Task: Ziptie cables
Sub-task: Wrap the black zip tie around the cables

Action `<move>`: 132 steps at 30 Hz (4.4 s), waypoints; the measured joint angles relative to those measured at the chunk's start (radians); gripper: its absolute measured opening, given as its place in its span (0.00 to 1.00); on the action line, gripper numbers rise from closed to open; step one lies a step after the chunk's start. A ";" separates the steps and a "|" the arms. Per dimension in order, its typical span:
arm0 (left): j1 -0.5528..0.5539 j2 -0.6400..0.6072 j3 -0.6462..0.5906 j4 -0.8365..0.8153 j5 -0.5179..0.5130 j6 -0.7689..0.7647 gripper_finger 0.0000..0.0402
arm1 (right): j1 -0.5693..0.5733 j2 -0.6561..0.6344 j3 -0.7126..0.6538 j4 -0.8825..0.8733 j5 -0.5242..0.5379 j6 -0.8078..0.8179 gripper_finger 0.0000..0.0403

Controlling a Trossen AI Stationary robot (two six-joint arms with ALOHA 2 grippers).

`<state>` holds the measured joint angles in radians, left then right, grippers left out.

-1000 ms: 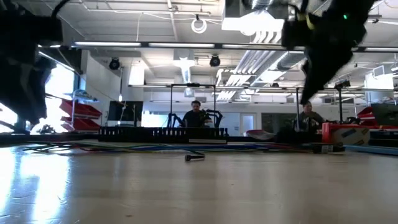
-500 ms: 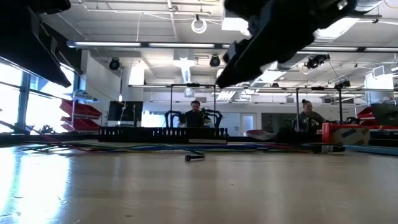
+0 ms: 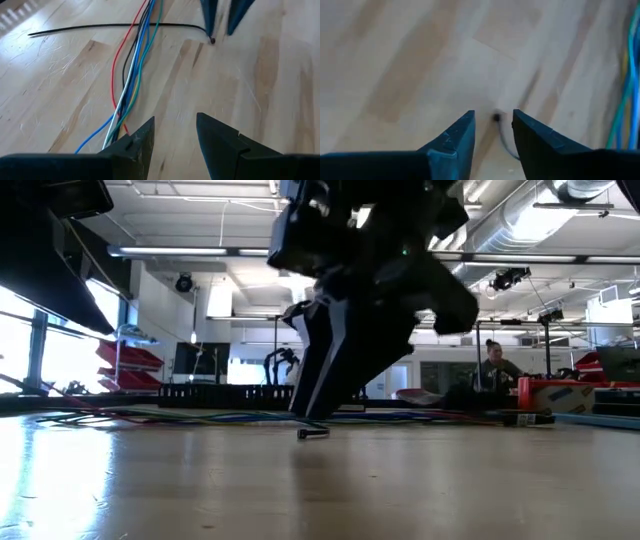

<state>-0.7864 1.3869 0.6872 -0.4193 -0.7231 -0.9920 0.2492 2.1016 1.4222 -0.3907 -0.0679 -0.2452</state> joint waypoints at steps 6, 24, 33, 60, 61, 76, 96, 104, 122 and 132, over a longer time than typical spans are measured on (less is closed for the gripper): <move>0.000 0.000 0.000 0.006 -0.003 0.007 0.30 | -0.026 0.013 0.004 -0.013 0.023 0.006 0.21; 0.000 0.000 0.000 0.007 -0.013 0.008 0.30 | -0.031 0.045 0.006 0.023 -0.048 -0.056 0.28; 0.000 0.000 0.000 0.028 -0.004 0.016 0.30 | -0.015 0.071 0.010 -0.015 0.011 -0.045 0.06; 0.049 0.379 0.000 0.709 -0.234 0.568 0.34 | -0.026 -0.208 -0.550 1.088 0.092 0.479 0.00; 0.064 0.405 0.000 0.775 -0.244 0.600 0.35 | -0.026 -0.210 -0.555 1.116 0.097 0.492 0.00; 0.222 0.644 0.001 1.560 -0.230 0.874 0.43 | 0.004 -0.209 -0.554 1.157 0.192 0.491 0.00; 0.229 0.662 0.001 1.650 -0.222 0.873 0.00 | 0.083 -0.211 -0.553 1.126 0.333 0.532 0.00; 0.229 0.662 0.001 1.654 -0.173 0.873 0.00 | 0.117 -0.212 -0.552 1.053 0.405 0.559 0.00; 0.229 0.661 0.001 1.629 -0.076 0.836 0.00 | 0.110 -0.272 -0.555 1.042 0.318 0.599 0.24; 0.257 0.661 0.001 1.590 0.112 0.795 0.00 | 0.077 -0.323 -0.554 0.901 0.292 0.552 0.55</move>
<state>-0.5292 2.0476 0.6884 1.1710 -0.6111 -0.1974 0.3261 1.7782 0.8680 0.5107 0.2244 0.3066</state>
